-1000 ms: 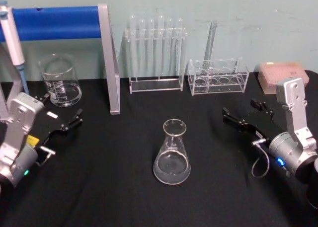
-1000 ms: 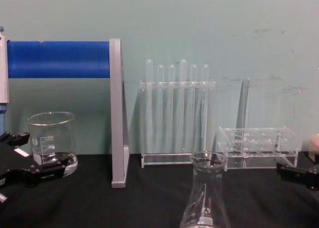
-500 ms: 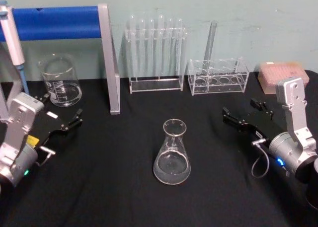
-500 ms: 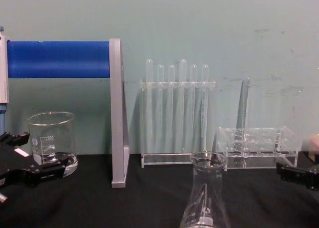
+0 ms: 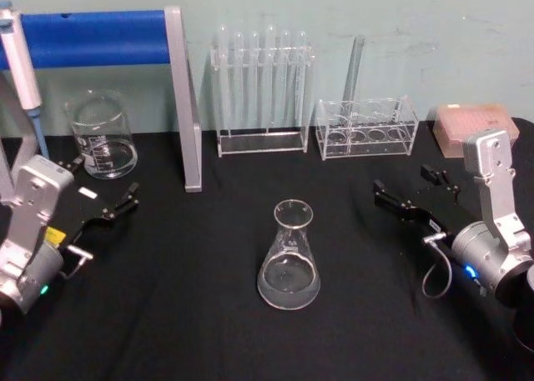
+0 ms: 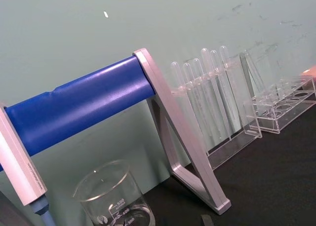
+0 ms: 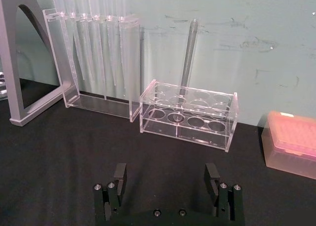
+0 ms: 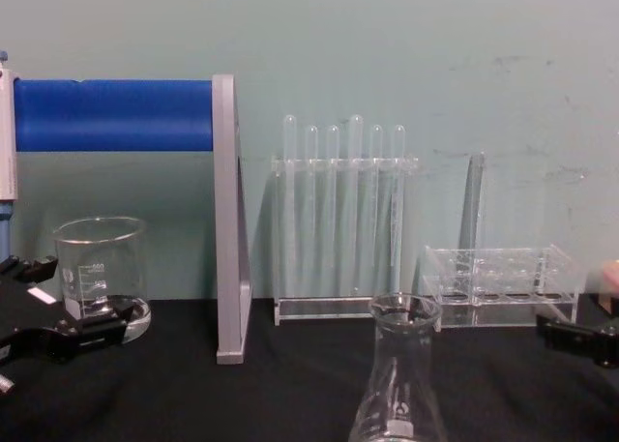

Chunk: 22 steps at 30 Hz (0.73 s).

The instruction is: Grasp the erlenmeyer flask with one hand, shake it three times, then place it back.

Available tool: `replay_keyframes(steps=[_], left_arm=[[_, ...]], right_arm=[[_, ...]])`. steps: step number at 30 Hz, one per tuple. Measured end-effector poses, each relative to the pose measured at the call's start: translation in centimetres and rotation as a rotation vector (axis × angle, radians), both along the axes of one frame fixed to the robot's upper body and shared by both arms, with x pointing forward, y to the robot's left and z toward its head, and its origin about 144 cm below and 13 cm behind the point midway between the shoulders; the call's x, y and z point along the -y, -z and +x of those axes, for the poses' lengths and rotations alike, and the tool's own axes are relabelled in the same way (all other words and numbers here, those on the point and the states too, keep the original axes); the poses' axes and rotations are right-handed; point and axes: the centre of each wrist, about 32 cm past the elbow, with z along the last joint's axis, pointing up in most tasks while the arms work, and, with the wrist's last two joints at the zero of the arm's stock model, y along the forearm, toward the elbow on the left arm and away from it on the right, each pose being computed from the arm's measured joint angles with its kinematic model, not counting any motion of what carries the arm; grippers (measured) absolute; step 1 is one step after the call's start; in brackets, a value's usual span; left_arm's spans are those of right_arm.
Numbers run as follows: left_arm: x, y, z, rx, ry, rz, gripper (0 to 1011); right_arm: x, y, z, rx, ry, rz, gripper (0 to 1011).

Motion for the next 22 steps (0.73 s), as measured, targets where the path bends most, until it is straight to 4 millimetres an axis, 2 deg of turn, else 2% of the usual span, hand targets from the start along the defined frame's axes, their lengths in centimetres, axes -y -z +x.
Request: replay_keyframes(steps=[22], left_arm=[[0.0, 0.0, 0.0, 0.0, 0.0, 0.0, 1001]], right_arm=[[0.0, 0.0, 0.0, 0.001, 0.001, 0.0, 1004]])
